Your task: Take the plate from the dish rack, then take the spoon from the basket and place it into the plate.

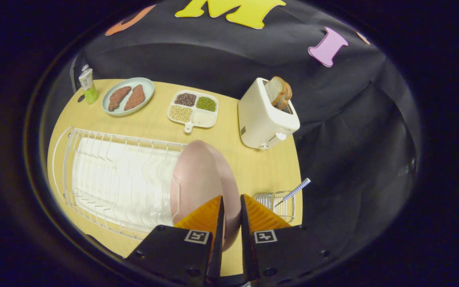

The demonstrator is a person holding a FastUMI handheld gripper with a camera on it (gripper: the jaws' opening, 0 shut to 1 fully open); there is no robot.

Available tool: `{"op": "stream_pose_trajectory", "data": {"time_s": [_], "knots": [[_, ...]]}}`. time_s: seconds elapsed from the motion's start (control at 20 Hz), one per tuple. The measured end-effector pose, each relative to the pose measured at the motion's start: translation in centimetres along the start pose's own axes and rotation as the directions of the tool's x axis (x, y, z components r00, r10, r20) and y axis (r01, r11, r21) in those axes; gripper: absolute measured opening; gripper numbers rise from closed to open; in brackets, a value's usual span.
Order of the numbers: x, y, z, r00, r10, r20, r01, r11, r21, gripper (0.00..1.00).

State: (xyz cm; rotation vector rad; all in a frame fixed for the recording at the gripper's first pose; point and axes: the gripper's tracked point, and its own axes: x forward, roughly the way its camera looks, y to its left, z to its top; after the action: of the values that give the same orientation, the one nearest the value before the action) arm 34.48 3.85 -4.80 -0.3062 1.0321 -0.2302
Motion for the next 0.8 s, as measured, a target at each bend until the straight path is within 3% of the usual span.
{"op": "stream_pose_trajectory", "data": {"time_s": [0.15, 0.4, 0.55, 0.8], "knots": [[-1.0, 0.6, -0.1, 0.999, -0.043, 0.027, 0.043, 0.999, 0.001, 0.18], [-2.6, 0.9, -0.1, 0.981, -0.169, 0.091, 0.167, 0.985, 0.03, 0.16], [-3.6, 0.2, 0.1, 0.954, -0.257, 0.154, 0.254, 0.966, 0.04, 0.16], [-6.1, 0.4, -1.7, 0.959, -0.206, 0.196, 0.199, 0.978, 0.057, 0.16]]}}
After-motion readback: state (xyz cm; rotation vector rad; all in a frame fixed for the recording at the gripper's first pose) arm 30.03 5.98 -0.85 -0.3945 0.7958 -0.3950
